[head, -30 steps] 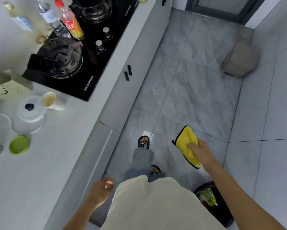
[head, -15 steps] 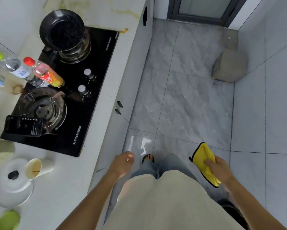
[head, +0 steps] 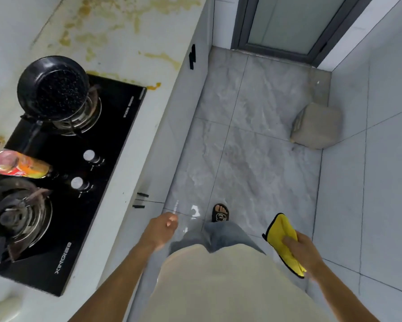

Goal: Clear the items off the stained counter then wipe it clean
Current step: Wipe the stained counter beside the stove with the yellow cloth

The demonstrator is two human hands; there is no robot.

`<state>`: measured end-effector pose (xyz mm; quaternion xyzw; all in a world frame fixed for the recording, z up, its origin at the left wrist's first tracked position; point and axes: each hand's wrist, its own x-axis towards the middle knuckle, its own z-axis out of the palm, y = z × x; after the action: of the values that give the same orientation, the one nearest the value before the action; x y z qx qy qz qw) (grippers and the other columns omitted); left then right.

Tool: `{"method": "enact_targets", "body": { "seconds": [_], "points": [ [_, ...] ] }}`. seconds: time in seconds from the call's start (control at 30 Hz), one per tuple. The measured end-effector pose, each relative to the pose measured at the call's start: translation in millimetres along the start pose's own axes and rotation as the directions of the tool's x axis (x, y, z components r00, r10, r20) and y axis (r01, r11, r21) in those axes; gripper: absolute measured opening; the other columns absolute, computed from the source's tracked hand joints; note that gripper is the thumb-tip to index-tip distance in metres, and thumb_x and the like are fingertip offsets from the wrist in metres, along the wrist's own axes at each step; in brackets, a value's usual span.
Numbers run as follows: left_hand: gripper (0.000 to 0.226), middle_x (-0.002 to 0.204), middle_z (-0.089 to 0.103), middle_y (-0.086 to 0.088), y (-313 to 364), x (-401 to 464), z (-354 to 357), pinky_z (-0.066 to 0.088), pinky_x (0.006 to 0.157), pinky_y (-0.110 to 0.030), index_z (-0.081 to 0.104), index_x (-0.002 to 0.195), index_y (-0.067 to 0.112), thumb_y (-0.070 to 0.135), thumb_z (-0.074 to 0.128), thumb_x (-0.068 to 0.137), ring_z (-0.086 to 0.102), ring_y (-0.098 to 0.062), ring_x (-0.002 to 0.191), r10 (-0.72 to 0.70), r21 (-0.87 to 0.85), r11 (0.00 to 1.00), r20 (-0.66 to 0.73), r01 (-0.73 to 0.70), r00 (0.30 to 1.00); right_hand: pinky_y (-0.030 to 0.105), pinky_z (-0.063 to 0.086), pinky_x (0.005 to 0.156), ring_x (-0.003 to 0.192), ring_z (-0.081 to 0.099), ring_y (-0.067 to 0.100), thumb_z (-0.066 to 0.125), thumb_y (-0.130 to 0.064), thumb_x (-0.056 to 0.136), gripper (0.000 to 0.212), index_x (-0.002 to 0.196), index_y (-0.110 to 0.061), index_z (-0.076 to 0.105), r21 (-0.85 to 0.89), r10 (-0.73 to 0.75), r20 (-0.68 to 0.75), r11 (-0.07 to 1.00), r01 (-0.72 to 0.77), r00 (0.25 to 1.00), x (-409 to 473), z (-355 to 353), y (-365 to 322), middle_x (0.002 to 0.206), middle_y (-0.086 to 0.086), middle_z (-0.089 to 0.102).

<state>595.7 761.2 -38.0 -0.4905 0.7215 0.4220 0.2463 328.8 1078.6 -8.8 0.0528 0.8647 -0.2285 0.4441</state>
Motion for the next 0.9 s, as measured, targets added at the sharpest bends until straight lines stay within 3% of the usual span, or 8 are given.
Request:
{"method": "enact_targets", "body": {
  "seconds": [0.1,0.2,0.3,0.43,0.57,0.7,0.8,0.9],
  "points": [
    [0.032,0.138,0.071,-0.005,1,9,-5,0.047,0.093,-0.025,0.066,0.136,0.024,0.035,0.048,0.111,0.069,-0.026,0.121,-0.077,0.006,0.997,0.001,0.077,0.997,0.049,0.053,0.087,0.097,0.066,0.042,0.059,-0.012,0.100,0.026,0.121,-0.001,0.066,-0.083,-0.075,0.049,0.993,0.079,0.996,39,-18,-65,0.102,0.023,0.070],
    [0.035,0.136,0.072,-0.005,-2,11,-9,0.052,0.097,-0.029,0.066,0.136,0.022,0.039,0.046,0.112,0.070,-0.024,0.116,-0.153,-0.002,0.988,-0.012,0.153,0.988,0.038,0.039,0.073,0.077,0.051,0.028,0.057,-0.009,0.099,0.036,0.122,0.018,0.056,-0.149,-0.155,0.086,0.975,0.166,0.984,67,-25,-138,0.085,0.014,0.054],
    [0.033,0.136,0.072,-0.003,-6,13,-18,0.052,0.097,-0.028,0.066,0.136,0.025,0.039,0.048,0.111,0.069,-0.021,0.114,-0.226,-0.060,0.972,-0.009,0.225,0.974,0.037,0.032,0.072,0.076,0.044,0.024,0.056,-0.008,0.098,0.034,0.117,0.021,0.054,-0.164,-0.216,0.136,0.958,0.237,0.967,89,-22,-211,0.083,0.012,0.047],
    [0.032,0.137,0.072,-0.001,-6,24,-33,0.051,0.102,-0.030,0.067,0.135,0.026,0.035,0.047,0.111,0.067,-0.023,0.125,-0.280,-0.099,0.955,0.016,0.280,0.960,0.037,0.034,0.074,0.079,0.046,0.024,0.057,-0.011,0.099,0.036,0.120,0.018,0.054,-0.153,-0.294,0.205,0.933,0.327,0.934,112,-10,-295,0.085,0.014,0.050],
    [0.035,0.140,0.071,-0.002,17,52,-61,0.051,0.105,-0.032,0.066,0.139,0.025,0.033,0.047,0.111,0.065,-0.023,0.128,-0.313,-0.164,0.935,0.031,0.314,0.949,0.037,0.036,0.076,0.082,0.047,0.023,0.059,-0.013,0.100,0.039,0.126,0.015,0.054,-0.163,-0.344,0.254,0.906,0.390,0.904,131,-5,-356,0.101,0.042,0.056],
    [0.035,0.140,0.071,-0.002,62,92,-101,0.049,0.111,-0.035,0.066,0.139,0.022,0.032,0.046,0.112,0.065,-0.022,0.129,-0.255,-0.201,0.947,0.002,0.250,0.967,0.036,0.037,0.071,0.074,0.047,0.023,0.059,-0.014,0.099,0.019,0.108,0.003,0.064,-0.223,-0.320,0.258,0.898,0.378,0.912,148,-8,-393,0.081,0.024,0.052],
    [0.036,0.132,0.074,-0.008,109,128,-137,0.050,0.094,-0.029,0.070,0.131,0.018,0.036,0.045,0.112,0.071,-0.026,0.114,-0.227,-0.190,0.959,-0.066,0.211,0.972,0.033,0.036,0.065,0.067,0.046,0.022,0.059,-0.012,0.099,0.006,0.094,-0.011,0.063,-0.276,-0.301,0.252,0.889,0.366,0.920,160,-18,-407,0.071,0.005,0.050],
    [0.039,0.126,0.074,-0.007,154,153,-171,0.050,0.086,-0.027,0.072,0.123,0.019,0.040,0.041,0.111,0.069,-0.024,0.103,-0.261,-0.238,0.945,-0.129,0.225,0.957,0.038,0.029,0.065,0.067,0.036,0.022,0.058,-0.010,0.096,0.019,0.081,-0.013,0.049,-0.335,-0.259,0.237,0.883,0.328,0.937,172,-32,-417,0.069,0.008,0.037]
  ]
}}
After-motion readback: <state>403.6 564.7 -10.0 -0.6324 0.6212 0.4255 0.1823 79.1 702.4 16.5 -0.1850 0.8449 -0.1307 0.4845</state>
